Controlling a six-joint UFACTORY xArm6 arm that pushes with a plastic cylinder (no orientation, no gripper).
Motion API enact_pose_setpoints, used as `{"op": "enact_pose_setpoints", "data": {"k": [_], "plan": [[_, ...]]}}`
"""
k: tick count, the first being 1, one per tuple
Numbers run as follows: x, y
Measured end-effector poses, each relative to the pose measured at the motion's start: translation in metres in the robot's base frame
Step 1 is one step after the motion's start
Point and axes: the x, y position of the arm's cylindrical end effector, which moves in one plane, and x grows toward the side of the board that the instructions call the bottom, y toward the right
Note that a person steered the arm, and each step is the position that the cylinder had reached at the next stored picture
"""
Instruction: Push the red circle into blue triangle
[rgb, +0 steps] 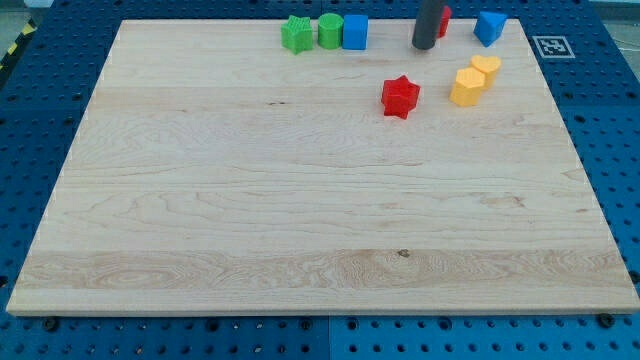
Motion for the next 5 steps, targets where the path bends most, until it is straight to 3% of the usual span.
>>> {"op": "enact_pose_setpoints", "data": {"k": [2,5], "plan": [[-0.045,-0.022],[-0.048,0.015]]}}
